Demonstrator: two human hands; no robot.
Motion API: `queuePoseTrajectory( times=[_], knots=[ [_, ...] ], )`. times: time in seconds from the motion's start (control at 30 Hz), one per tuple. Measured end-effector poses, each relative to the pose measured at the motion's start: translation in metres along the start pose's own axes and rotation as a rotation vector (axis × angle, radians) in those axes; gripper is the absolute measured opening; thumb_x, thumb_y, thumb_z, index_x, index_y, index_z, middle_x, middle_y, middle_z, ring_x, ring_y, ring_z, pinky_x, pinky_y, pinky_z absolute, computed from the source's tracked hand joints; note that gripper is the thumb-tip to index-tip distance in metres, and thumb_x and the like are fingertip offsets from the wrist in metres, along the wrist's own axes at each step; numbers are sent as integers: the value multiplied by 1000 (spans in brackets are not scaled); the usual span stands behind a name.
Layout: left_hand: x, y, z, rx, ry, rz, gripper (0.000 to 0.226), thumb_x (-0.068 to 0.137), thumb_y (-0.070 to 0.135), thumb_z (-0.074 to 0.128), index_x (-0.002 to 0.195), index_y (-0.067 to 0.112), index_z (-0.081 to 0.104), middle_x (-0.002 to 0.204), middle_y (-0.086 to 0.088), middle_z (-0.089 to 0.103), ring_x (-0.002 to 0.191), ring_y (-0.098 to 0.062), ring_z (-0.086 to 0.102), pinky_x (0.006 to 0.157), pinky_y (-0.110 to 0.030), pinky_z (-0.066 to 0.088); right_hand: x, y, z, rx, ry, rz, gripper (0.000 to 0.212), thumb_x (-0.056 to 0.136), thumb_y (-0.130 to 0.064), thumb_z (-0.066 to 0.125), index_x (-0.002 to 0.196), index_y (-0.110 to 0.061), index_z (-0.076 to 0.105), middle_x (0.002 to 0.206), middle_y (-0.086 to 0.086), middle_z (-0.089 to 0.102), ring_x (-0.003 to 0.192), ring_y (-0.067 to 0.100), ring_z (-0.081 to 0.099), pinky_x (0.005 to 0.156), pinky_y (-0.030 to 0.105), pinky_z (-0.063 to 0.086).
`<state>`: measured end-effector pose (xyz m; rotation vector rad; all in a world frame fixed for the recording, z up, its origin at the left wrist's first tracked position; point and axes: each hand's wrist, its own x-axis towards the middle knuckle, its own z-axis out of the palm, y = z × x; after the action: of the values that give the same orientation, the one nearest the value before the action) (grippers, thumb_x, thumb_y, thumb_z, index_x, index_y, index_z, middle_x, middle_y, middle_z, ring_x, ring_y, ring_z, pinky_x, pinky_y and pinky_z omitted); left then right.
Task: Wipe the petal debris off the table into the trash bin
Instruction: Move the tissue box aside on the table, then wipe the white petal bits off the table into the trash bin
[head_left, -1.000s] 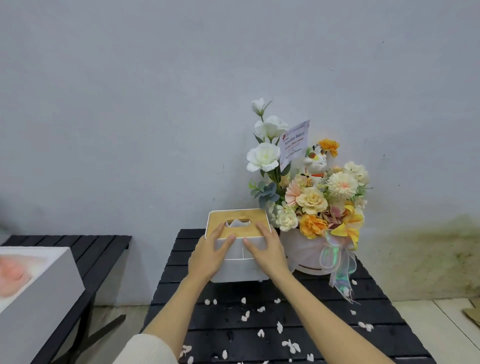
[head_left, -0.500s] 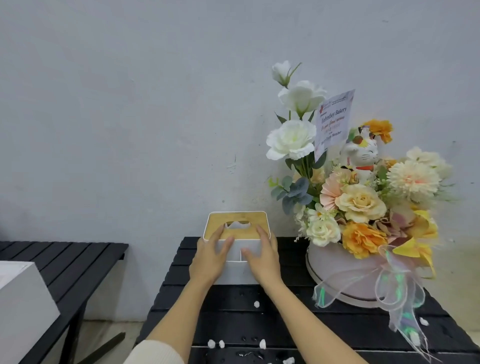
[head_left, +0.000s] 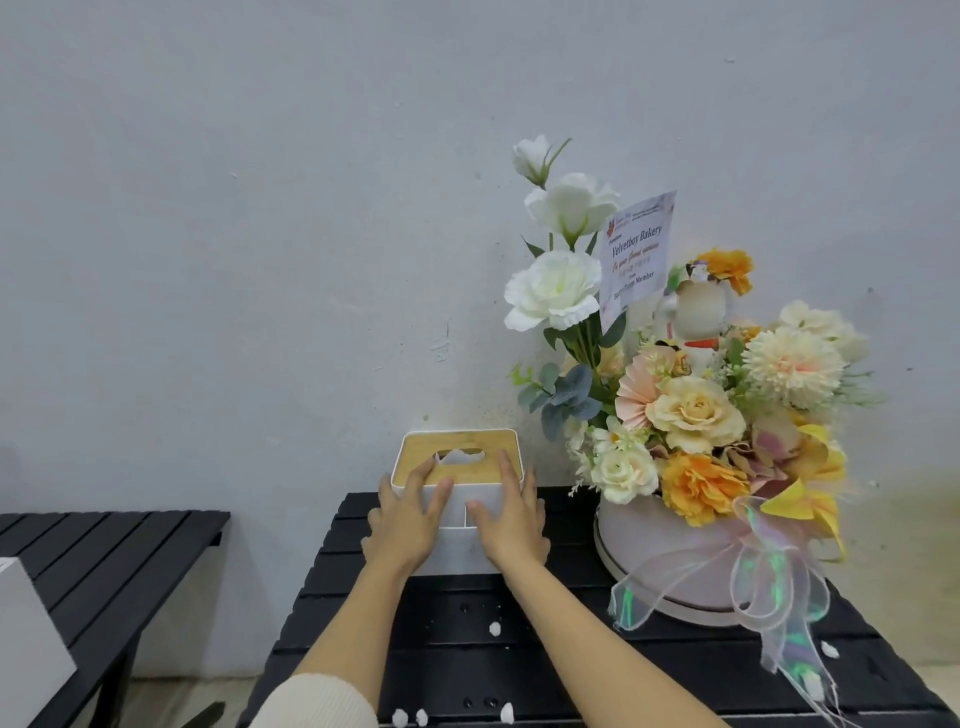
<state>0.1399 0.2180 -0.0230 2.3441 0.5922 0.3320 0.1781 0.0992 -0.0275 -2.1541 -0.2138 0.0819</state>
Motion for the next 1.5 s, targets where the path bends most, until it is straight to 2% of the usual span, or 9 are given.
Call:
queuePoseTrajectory(
  times=[0.2, 0.43, 0.57, 0.7, 0.9, 1.03, 1.17, 1.33, 1.5],
  knots=[
    [-19, 36, -2, 365, 62, -18, 51, 96, 53, 16, 144, 46, -2, 152, -6, -28, 141, -38, -6, 107, -63, 15, -30, -5, -14, -125, 72, -60, 55, 98, -38, 37, 147, -38, 12, 158, -11, -4, 146, 22, -5, 111, 62, 8],
    [-84, 63, 13, 465, 63, 106, 59, 95, 56, 17, 145, 39, -10, 157, -8, -12, 143, -31, -3, 109, -54, 19, -78, 19, -64, -201, 155, -80, 53, 98, -33, 35, 147, -28, 16, 155, -4, 22, 144, 18, 18, 112, 44, 27],
    [-136, 75, 17, 449, -82, 119, 58, 96, 53, 13, 146, 35, -12, 157, -7, -9, 144, -30, -8, 112, -55, 11, -126, 26, -92, -185, 259, -33, 42, 96, -30, 43, 138, -26, 42, 130, -3, 58, 120, 15, 53, 98, 33, 41],
    [-189, 88, 12, 426, -161, 168, 56, 97, 50, 13, 147, 34, -8, 158, -5, 2, 144, -29, -6, 113, -54, 9, -183, 27, -122, -224, 419, -20, 27, 95, -25, 47, 117, -26, 62, 106, -5, 72, 100, 13, 64, 91, 29, 38],
    [-263, 104, 11, 357, -298, 264, 55, 98, 48, 16, 148, 34, -3, 158, -4, -2, 144, -28, -5, 113, -53, 9, -252, 49, -151, -324, 368, 100, 45, 89, -24, 55, 132, -28, 45, 121, -6, 61, 118, 12, 51, 102, 33, 30],
    [-303, 107, 20, 401, -401, 308, 55, 98, 47, 17, 148, 32, 0, 158, -6, -1, 144, -29, -4, 113, -54, 8, -292, 76, -176, -311, 413, 171, 34, 95, -30, 46, 129, -25, 52, 118, -2, 66, 114, 18, 57, 105, 37, 30],
    [-330, 105, 34, 396, -475, 314, 56, 98, 47, 19, 149, 29, 3, 158, -6, 1, 144, -30, -3, 112, -54, 9, -319, 110, -201, -319, 438, 241, 34, 96, -19, 44, 127, -23, 55, 110, 4, 70, 110, 24, 58, 107, 40, 32],
    [-343, 103, 59, 372, -429, 335, 53, 99, 45, 17, 148, 30, 7, 158, -4, 6, 144, -27, 2, 113, -51, 10, -325, 147, -216, -390, 419, 275, 40, 92, -26, 51, 132, -25, 49, 119, 6, 66, 139, 23, 30, 114, 43, 18],
    [-350, 111, 72, 324, -440, 336, 51, 99, 42, 19, 148, 30, 10, 157, -2, 9, 144, -26, 2, 114, -51, 11, -342, 169, -234, -629, 280, 343, 42, 95, -47, 35, 134, -34, 44, 153, 1, 29, 144, 29, 11, 113, 56, 6]
  ],
)
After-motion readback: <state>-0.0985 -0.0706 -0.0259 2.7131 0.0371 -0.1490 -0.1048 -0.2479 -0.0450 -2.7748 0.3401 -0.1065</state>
